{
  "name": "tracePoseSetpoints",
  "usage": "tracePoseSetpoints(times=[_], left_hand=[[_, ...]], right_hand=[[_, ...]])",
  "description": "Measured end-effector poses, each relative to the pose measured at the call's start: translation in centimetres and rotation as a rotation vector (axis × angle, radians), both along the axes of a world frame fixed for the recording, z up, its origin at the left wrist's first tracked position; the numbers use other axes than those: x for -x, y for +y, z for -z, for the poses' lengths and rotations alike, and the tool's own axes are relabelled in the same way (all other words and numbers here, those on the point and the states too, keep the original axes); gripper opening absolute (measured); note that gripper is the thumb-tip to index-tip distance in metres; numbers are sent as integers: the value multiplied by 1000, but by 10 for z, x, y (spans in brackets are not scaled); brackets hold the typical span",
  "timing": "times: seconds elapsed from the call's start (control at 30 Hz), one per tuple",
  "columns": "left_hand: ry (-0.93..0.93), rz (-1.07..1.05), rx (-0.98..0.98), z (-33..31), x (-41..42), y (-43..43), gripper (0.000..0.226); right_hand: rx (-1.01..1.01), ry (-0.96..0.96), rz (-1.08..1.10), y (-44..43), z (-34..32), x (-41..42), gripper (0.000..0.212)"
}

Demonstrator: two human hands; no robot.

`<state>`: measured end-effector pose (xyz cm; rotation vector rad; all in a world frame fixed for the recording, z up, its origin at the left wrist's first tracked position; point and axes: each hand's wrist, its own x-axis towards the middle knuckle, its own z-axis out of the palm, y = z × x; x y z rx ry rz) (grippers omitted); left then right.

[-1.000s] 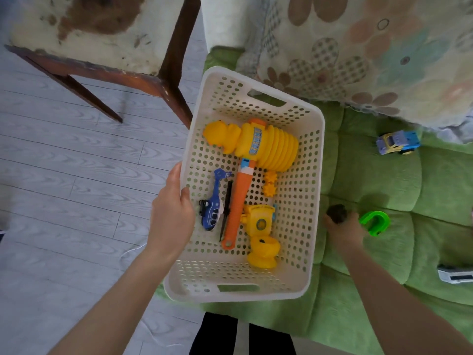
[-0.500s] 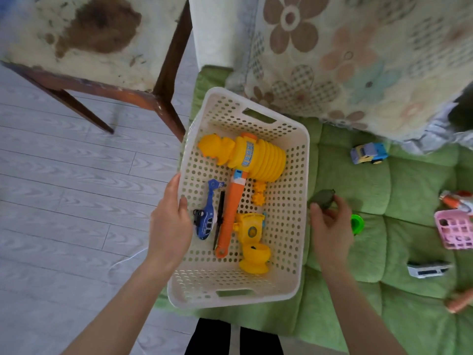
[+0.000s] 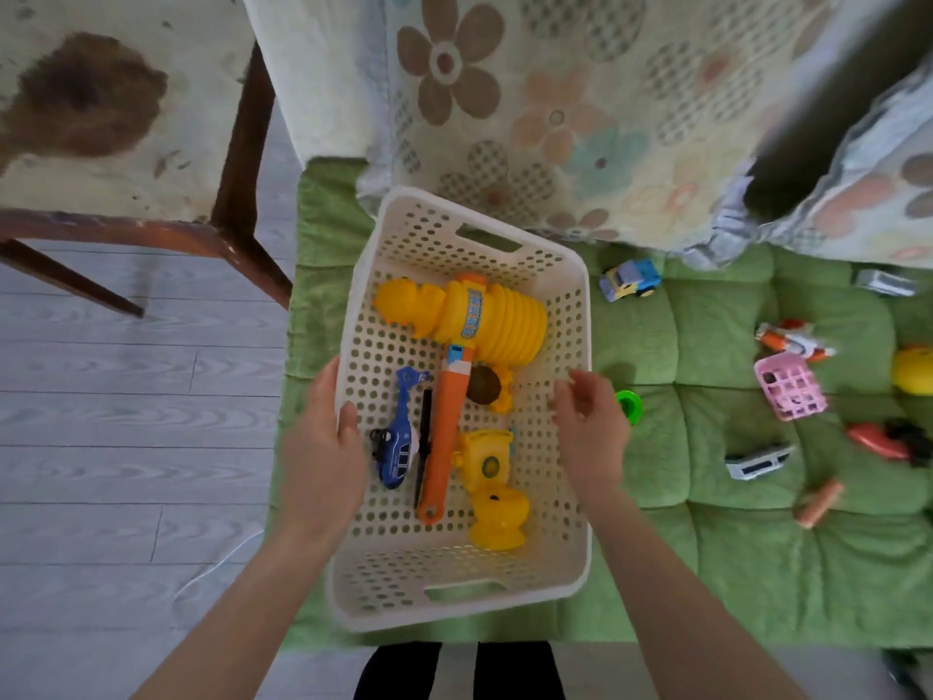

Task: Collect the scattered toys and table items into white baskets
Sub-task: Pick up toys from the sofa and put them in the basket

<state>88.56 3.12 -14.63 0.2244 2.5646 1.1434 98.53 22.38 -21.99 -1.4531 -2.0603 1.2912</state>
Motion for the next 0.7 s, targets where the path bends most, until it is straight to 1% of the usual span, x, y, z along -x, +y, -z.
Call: tracePoseSetpoints(times=[0.07, 0.13, 0.23, 0.3, 0.33, 0.4, 0.5, 0.53, 0.6, 0.7], left_hand=[[10, 14, 5, 0, -4, 13, 42], [22, 26, 24, 3, -9, 28, 41], [31, 21, 51, 8, -14, 46, 41], [50, 1, 76, 11, -17, 56, 42], [61, -10, 90, 13, -18, 60, 42], [69, -39, 124, 17, -19, 67, 43], [51, -102, 164, 23, -23, 74, 43], [44, -107, 167, 24, -24, 75, 43], [35, -104, 172, 26, -25, 76, 42], [-2, -132, 170, 27, -26, 76, 43]], right_hand=[[-55, -29, 138, 30, 4, -21, 24], [-36, -150, 186, 64, 20, -43, 29], [90, -396, 57, 98, 54, -63, 54], [170, -459, 11, 111, 72, -68, 66], [198, -469, 10, 116, 80, -68, 68], [239, -501, -5, 124, 93, -63, 63], [255, -594, -50, 135, 110, -57, 40], [260, -600, -37, 137, 114, -57, 35], [265, -561, 2, 143, 115, -58, 26], [194, -444, 77, 144, 98, -60, 11]])
